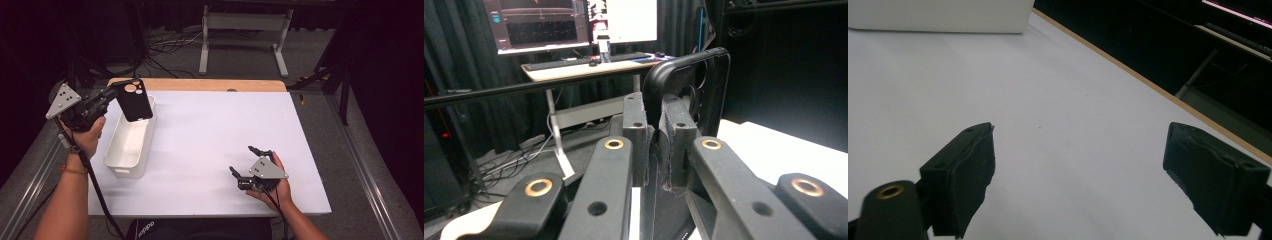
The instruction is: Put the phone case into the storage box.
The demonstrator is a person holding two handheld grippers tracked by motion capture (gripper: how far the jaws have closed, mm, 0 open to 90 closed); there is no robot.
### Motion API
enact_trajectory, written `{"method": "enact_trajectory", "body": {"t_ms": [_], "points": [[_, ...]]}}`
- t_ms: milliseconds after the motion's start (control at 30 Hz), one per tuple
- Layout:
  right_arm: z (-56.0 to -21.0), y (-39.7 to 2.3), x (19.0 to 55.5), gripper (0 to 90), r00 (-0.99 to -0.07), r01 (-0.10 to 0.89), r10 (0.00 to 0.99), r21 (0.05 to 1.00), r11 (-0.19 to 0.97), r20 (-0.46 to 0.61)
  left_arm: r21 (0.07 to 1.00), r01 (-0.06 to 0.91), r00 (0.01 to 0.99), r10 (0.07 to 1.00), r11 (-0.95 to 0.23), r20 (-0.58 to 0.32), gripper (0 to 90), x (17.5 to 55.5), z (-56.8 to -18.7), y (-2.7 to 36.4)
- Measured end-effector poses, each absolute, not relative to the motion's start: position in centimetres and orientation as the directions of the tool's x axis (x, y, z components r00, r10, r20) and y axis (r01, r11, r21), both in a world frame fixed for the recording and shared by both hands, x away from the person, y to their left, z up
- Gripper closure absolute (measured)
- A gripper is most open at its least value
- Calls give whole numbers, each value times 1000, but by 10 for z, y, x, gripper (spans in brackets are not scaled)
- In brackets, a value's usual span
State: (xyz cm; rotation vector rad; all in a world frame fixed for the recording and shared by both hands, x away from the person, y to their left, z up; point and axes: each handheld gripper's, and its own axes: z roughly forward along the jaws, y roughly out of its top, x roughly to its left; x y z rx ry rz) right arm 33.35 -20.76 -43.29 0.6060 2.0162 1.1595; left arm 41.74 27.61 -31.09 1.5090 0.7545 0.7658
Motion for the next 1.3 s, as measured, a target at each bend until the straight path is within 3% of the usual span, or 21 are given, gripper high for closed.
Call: {"method": "enact_trajectory", "body": {"t_ms": [833, 1300], "points": [[-438, -202, 335, 142, -633, 82, 701, 872, 483, -329, 985, 75, 553, 828, -156, 89, 839, 466, -318, 295], [-441, -199, 344, 148, -636, 113, 705, 865, 489, -316, 981, 133, 580, 814, -145, 42, 839, 500, -341, 295]]}}
